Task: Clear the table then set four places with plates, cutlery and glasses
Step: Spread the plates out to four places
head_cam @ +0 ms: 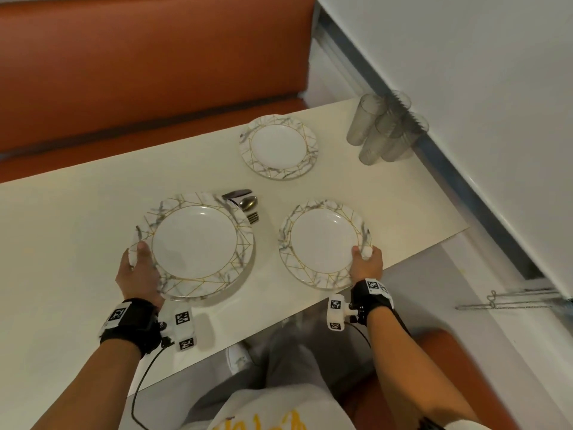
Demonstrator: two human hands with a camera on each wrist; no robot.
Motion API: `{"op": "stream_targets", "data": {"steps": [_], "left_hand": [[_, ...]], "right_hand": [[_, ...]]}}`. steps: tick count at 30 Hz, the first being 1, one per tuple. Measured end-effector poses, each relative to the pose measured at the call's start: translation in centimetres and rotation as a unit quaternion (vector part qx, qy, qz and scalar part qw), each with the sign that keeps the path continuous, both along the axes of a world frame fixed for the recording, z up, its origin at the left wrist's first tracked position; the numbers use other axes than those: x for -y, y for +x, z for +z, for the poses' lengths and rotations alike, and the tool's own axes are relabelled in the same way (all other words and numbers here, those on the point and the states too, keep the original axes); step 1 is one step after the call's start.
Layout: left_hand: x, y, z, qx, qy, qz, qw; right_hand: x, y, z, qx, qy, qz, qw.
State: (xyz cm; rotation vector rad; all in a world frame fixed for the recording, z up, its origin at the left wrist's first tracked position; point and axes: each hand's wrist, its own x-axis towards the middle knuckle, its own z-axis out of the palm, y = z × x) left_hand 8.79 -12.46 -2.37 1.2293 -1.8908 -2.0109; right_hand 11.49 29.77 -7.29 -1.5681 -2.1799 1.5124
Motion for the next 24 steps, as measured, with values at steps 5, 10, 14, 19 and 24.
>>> {"op": "stream_targets", "data": {"steps": [5, 10, 14, 19, 24], "left_hand": [[0.3, 0.6, 0.1, -0.012, -0.009, -0.003, 1.000], [0.5, 0.9, -0.1, -0.022, -0.002, -0.002, 1.000], [0.4, 0.7, -0.2, -0.028, 0.020, 0.005, 0.999], [0.7, 0.7, 0.1, -0.011, 0.065, -0.008, 0.998], [-0.1, 0.5, 1.1, 0.002, 0.090, -0.034, 0.995]], "right_hand": [[0.6, 0.4, -0.1, 0.038, 0.035, 0.009, 0.999], [0.2, -0.1, -0.2, 0.067, 0.055, 0.034, 0.996], [0.6, -0.4, 0.4, 0.159, 0.162, 0.092, 0.970], [3.4, -1.6, 1.7, 0.118, 0.324, 0.190, 0.919], [10.1, -4.6, 5.6, -0.044, 0.072, 0.394, 0.915]]}}
